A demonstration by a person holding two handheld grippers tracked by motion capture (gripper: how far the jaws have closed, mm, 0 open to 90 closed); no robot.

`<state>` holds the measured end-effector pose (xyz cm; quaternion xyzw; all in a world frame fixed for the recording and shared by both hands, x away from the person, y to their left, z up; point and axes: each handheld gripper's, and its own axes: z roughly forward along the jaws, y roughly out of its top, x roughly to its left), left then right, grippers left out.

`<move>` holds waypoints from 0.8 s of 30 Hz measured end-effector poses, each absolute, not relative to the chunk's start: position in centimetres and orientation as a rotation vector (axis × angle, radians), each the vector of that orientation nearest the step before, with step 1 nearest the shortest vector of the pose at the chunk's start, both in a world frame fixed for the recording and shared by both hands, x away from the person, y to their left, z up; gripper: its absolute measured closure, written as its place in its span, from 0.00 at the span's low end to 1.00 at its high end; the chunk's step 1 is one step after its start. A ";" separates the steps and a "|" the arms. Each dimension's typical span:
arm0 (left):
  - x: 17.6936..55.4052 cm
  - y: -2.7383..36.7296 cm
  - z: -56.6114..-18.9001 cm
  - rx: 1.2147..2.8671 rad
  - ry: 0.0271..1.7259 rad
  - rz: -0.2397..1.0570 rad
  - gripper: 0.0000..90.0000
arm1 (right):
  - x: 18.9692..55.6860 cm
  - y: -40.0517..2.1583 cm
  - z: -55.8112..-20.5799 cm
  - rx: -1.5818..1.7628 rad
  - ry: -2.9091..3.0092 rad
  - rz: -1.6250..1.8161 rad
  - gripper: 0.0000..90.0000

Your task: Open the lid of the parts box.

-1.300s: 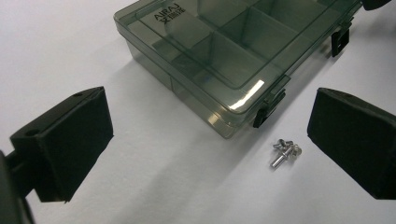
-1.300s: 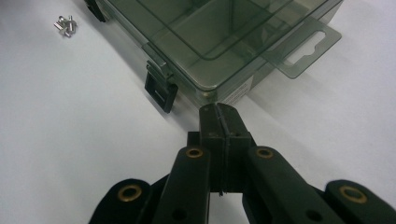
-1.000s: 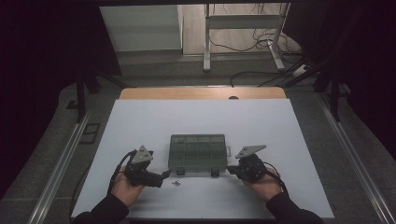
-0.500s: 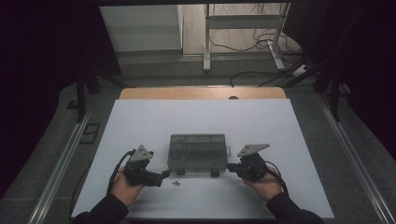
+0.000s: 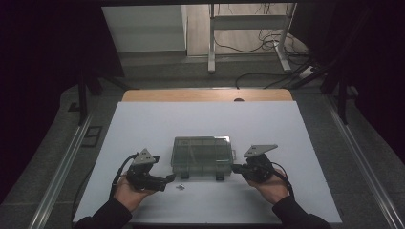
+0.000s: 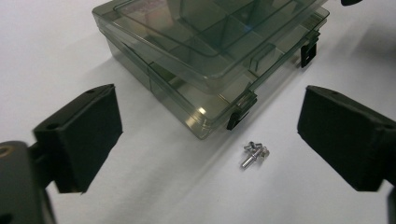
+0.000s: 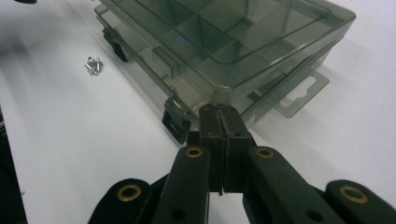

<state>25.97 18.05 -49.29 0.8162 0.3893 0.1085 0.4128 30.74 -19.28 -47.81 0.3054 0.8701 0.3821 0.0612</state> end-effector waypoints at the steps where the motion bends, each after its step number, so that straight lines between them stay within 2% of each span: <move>1: 25.9 18.0 -49.3 2.052 0.976 0.270 0.12 | 30.7 -19.3 -47.7 0.928 2.630 1.160 0.98; 7: 25.9 18.0 -49.2 2.046 0.966 0.224 0.30 | 31.1 -19.4 -47.2 0.944 2.622 1.197 0.98; 8: 25.9 17.9 -49.2 2.050 0.963 0.218 0.37 | 31.1 -19.3 -47.0 0.944 2.623 1.203 0.98; 10: 25.9 17.8 -49.1 2.053 0.963 0.212 0.39 | 31.2 -19.3 -47.0 0.939 2.625 1.201 0.98; 19: 25.7 16.7 -48.8 2.097 0.934 0.211 0.72 | 31.6 -19.2 -46.5 0.937 2.625 1.216 0.98; 24: 25.8 16.0 -48.8 2.112 0.926 0.202 0.86 | 31.9 -19.0 -46.2 0.934 2.619 1.232 0.98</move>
